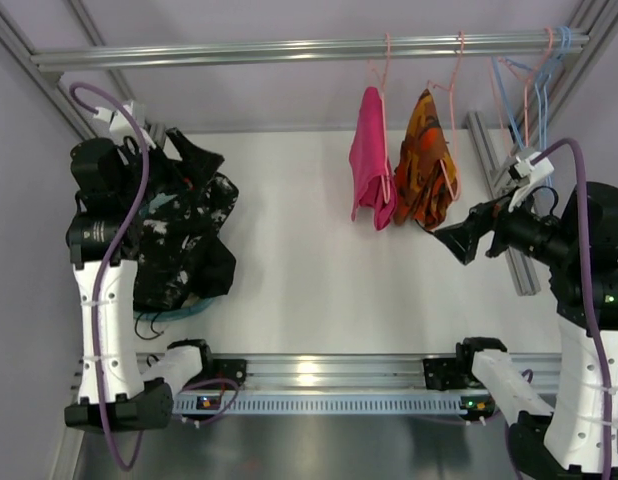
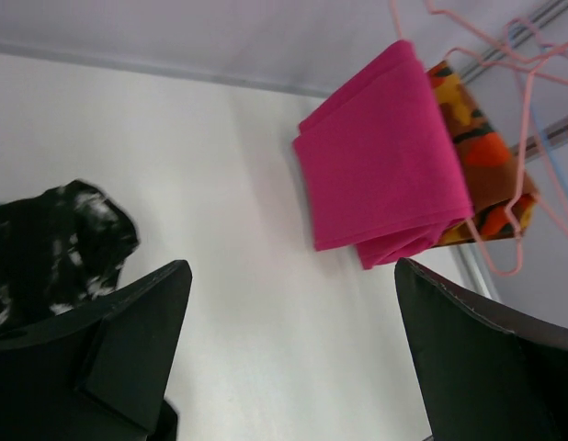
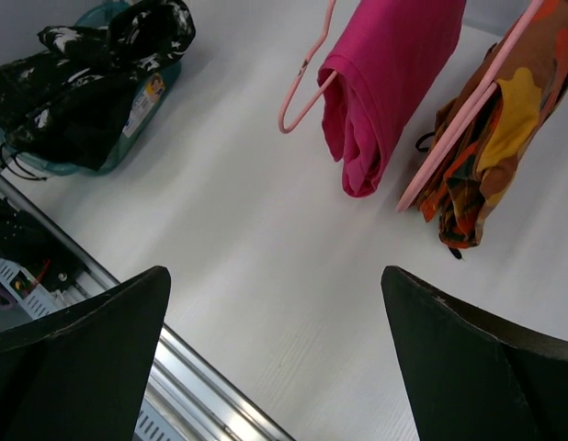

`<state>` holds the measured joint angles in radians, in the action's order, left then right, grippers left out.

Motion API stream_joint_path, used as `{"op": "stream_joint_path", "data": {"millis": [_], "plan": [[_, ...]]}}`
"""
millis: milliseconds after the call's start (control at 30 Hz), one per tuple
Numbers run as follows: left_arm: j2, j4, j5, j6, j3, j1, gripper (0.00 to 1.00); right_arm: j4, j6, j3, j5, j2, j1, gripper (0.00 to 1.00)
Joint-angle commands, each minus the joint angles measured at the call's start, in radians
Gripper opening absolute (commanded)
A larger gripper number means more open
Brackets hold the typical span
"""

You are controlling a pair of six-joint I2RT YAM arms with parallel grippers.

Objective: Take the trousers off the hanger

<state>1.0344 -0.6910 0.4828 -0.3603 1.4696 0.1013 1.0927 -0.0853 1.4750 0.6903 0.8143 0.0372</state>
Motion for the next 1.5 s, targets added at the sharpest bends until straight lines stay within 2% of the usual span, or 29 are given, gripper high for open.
{"op": "stream_joint_path", "data": {"millis": [0,67,100,200,367,567,667,900,1000,1133,1267,1467], "plan": [[0.05,0.241,0.117,-0.195,0.043,-0.059,0.98,-0.045,0.013,0.065,-0.018,0.028,0.02,0.99],[0.104,0.249,0.007,-0.134,0.09,-0.151,0.98,-0.05,0.016,0.088,-0.024,0.043,0.026,0.99],[0.118,0.257,-0.028,-0.111,0.109,-0.26,0.98,-0.051,0.019,0.096,-0.025,0.051,0.032,0.99],[0.168,0.345,-0.043,-0.121,0.088,-0.42,0.98,-0.06,0.028,0.126,-0.025,0.072,0.047,0.99],[0.228,0.6,0.039,-0.282,-0.012,-0.517,0.95,-0.071,0.05,0.169,-0.006,0.101,0.069,0.99],[0.357,0.821,0.043,-0.333,-0.034,-0.652,0.93,-0.079,0.064,0.182,0.006,0.114,0.089,1.0],[0.432,0.901,0.053,-0.396,-0.022,-0.667,0.9,-0.074,0.061,0.182,0.005,0.112,0.092,0.99],[0.605,0.975,0.089,-0.482,0.058,-0.703,0.84,-0.076,0.058,0.176,0.002,0.109,0.093,0.99],[0.653,1.054,0.106,-0.538,0.07,-0.713,0.77,-0.074,0.058,0.168,0.002,0.102,0.093,0.99],[0.694,1.128,0.103,-0.581,0.075,-0.733,0.71,-0.07,0.052,0.162,-0.002,0.094,0.093,0.99],[0.727,1.239,0.079,-0.621,0.057,-0.753,0.68,-0.068,0.052,0.163,-0.002,0.092,0.093,0.99],[0.783,1.272,0.033,-0.652,0.086,-0.765,0.61,-0.065,0.047,0.159,-0.003,0.088,0.093,0.99]]}}
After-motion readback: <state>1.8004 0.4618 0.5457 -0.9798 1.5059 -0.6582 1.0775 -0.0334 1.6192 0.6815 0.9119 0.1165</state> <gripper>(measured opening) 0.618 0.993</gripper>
